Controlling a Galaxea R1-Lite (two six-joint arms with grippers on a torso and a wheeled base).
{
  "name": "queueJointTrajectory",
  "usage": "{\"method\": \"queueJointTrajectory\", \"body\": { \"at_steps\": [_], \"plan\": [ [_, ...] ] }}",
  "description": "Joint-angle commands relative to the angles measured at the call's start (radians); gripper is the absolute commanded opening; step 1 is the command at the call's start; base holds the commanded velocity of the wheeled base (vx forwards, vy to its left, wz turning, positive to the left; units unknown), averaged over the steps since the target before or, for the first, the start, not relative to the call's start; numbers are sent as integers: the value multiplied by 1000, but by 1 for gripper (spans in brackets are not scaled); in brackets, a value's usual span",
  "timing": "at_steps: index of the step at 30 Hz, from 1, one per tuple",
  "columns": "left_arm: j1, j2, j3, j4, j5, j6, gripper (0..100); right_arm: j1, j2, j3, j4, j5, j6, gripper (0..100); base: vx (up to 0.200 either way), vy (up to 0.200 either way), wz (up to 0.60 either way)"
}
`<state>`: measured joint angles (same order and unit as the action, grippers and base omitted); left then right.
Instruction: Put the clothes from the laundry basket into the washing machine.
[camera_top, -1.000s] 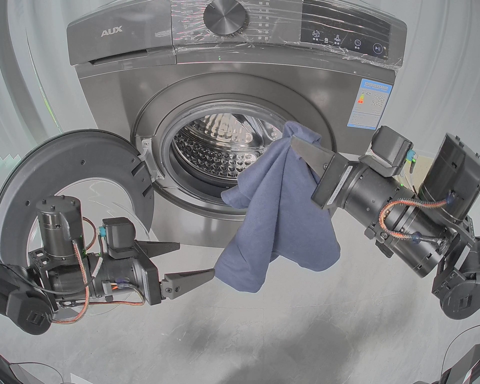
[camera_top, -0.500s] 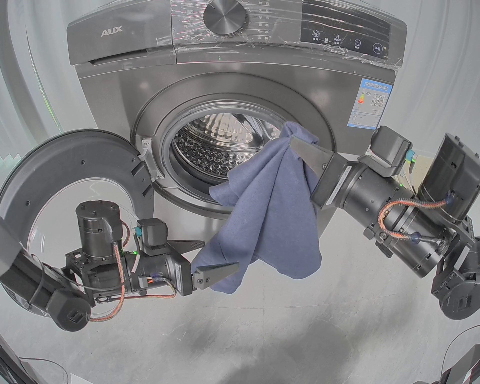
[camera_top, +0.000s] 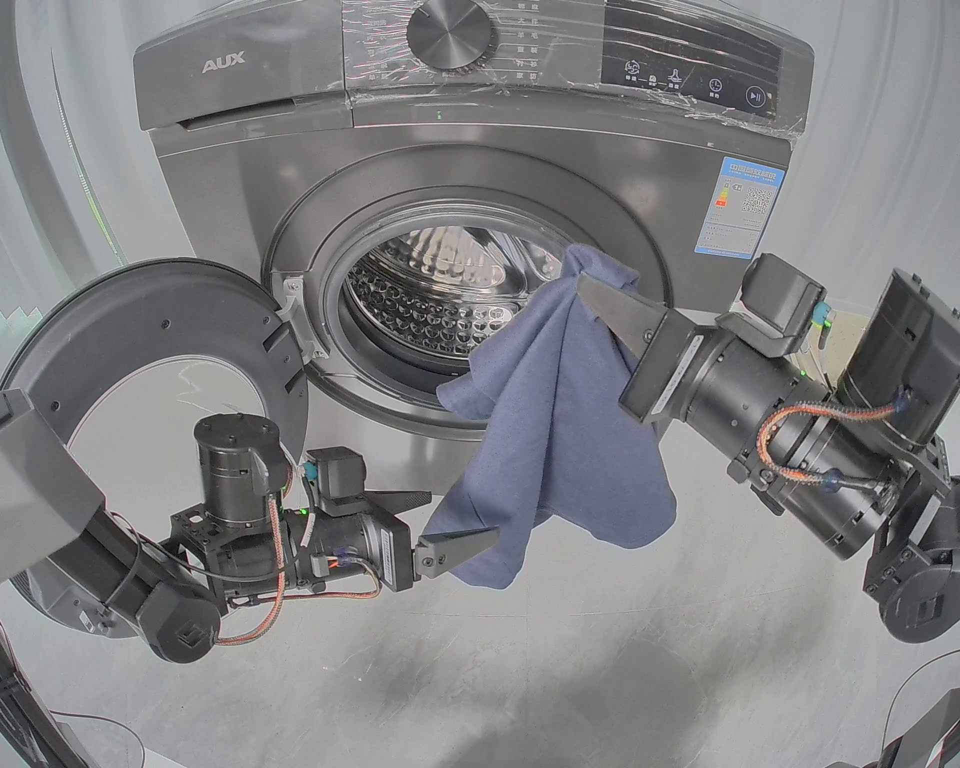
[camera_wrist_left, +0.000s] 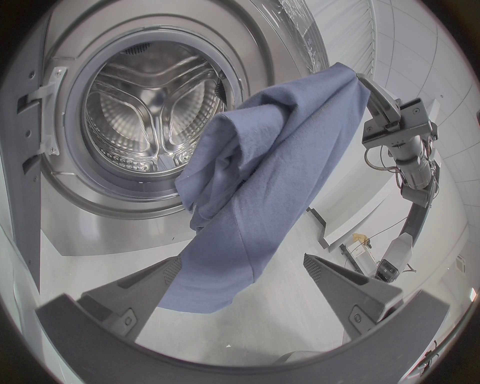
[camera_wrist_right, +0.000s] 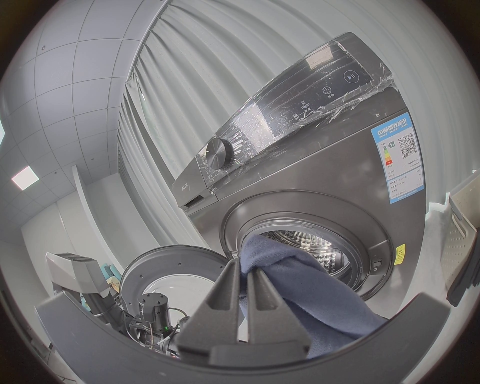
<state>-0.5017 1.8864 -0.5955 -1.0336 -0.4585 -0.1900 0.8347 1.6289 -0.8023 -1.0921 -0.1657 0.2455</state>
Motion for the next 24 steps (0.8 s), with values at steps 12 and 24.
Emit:
{"method": "queueJointTrajectory", "body": {
  "at_steps": [12,24],
  "plan": [
    [-21,163,-81,-97,17,6,100,9,-1,8,0,0,0,0,0,0,0],
    [-21,184,-81,-260,120,7,0,7,2,28,1,2,0,0,0,0,0]
  ]
}}
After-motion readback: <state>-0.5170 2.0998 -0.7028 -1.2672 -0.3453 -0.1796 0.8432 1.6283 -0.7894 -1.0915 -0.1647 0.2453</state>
